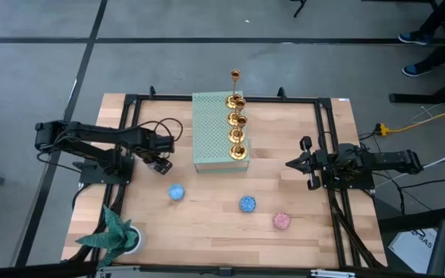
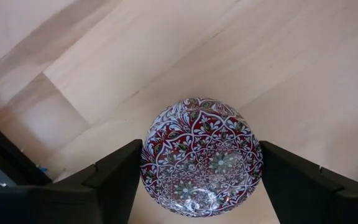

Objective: Pick & Place candle stick holders
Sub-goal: Put the red scented candle on the shelf

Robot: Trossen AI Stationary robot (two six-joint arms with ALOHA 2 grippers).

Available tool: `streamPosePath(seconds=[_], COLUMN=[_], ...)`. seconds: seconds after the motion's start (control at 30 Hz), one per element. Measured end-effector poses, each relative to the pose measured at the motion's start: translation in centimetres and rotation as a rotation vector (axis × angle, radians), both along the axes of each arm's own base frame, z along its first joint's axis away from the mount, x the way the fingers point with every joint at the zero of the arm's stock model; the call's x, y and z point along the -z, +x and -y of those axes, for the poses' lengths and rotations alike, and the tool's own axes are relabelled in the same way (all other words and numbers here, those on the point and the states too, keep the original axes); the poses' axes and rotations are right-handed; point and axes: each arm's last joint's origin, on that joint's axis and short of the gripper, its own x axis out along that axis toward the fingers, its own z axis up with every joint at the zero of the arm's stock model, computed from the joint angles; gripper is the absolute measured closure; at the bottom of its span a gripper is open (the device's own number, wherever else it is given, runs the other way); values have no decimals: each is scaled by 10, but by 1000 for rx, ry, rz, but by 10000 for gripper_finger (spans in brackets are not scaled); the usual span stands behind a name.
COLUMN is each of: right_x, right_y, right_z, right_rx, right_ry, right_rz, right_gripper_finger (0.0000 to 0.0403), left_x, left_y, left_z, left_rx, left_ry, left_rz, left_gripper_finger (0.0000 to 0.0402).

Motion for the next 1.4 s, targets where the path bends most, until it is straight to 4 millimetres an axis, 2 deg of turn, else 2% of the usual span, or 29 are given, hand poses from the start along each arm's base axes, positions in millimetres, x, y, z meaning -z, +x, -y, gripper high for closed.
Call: streamPosePath(seconds=[0.23,0.47,0.87,1.0,1.23,1.4], right_x=[0,0,0,0,0,0], right_y=[0,0,0,0,0,0], right_z=[0,0,0,0,0,0], right_rx=[0,0,0,0,0,0], right_ry=[0,0,0,0,0,0], right_rz=[0,0,0,0,0,0], right_gripper_finger=[389,389,389,389,389,389], left_x=[-29,-76,-168,-193,-211,-209], left_y=[10,15,32,40,84,115], left_z=[-3,-9,-42,-54,-89,-121], left_rx=[12,5,-32,-23,114,227], left_ry=[37,185,367,416,444,416], left_rz=[13,1,310,391,356,339], left_gripper_finger=[115,115,115,115,115,115])
